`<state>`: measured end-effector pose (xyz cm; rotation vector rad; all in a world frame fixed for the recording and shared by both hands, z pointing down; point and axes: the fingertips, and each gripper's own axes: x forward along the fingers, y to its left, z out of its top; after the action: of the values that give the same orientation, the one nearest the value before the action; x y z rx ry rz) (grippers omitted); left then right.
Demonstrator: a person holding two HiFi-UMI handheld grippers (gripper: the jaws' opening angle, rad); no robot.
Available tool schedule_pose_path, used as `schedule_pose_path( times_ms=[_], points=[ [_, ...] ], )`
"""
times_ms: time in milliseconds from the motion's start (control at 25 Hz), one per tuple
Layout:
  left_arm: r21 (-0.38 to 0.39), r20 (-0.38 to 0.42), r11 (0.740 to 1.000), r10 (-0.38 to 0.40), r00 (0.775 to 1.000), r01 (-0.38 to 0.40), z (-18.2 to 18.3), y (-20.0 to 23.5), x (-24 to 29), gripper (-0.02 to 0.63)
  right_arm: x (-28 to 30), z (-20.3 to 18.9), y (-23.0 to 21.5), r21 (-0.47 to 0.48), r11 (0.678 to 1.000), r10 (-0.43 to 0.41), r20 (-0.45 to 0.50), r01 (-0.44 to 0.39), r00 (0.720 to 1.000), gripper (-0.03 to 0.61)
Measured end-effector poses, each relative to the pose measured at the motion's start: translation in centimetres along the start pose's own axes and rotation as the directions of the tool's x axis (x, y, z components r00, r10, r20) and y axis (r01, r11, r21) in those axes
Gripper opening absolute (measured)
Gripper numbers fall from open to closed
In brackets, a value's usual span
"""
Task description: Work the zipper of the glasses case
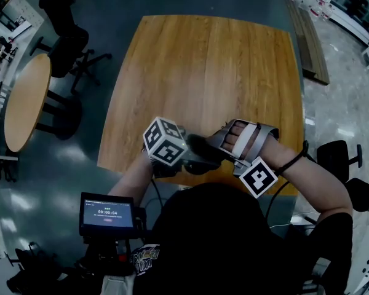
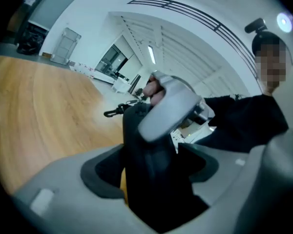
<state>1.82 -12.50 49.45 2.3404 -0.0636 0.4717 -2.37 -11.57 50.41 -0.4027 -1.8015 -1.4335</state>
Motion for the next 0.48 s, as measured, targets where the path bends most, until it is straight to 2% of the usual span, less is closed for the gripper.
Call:
schedule_pose_path(
  times_ms=[80, 200, 240, 320, 360, 400, 480],
  points=[
    [-0.004, -0.013, 0.999, -0.051, 0.999, 0.051, -0.3, -1.3, 0.7, 0.347, -0.5, 1.6, -0.2, -0.005, 1.000, 0.016, 0.022, -0.016, 1.000, 0.334],
    [-0.001, -0.035, 0.999, -0.053, 0.998, 0.053, -0.9, -1.5, 1.2, 0.314, -0.6, 2.5, 0.4, 0.030, 0.997, 0.065, 0.067, -0.067, 0.996, 0.339],
    [-0.009, -0.017, 0.998, -0.055, 0.998, 0.054, -0.8, -1.5, 1.2, 0.285, -0.9, 2.1, 0.3, 0.047, 0.996, 0.072, 0.074, -0.075, 0.995, 0.345],
    [-0.032, 0.039, 0.998, -0.047, 0.998, 0.049, -0.5, -1.3, 0.5, 0.276, -2.1, 0.6, -0.6, 0.121, 0.991, 0.052, 0.081, -0.062, 0.995, 0.356],
    [-0.034, 0.056, 0.999, -0.030, 0.998, 0.032, -0.4, -1.2, 0.0, 0.275, -3.2, -0.2, -1.5, 0.200, 0.979, 0.031, 0.101, -0.051, 0.994, 0.357],
    [-0.025, 0.060, 1.000, -0.006, 0.998, 0.008, -0.6, -1.0, -0.5, 0.275, -4.4, -1.1, -2.4, 0.301, 0.952, 0.012, 0.131, -0.052, 0.991, 0.340],
    [0.030, 0.032, 0.999, 0.036, 0.999, -0.037, -1.0, -1.0, -1.5, 0.275, -6.9, -2.6, -3.9, 0.506, 0.855, 0.002, 0.216, -0.113, 0.976, 0.290]
  ],
)
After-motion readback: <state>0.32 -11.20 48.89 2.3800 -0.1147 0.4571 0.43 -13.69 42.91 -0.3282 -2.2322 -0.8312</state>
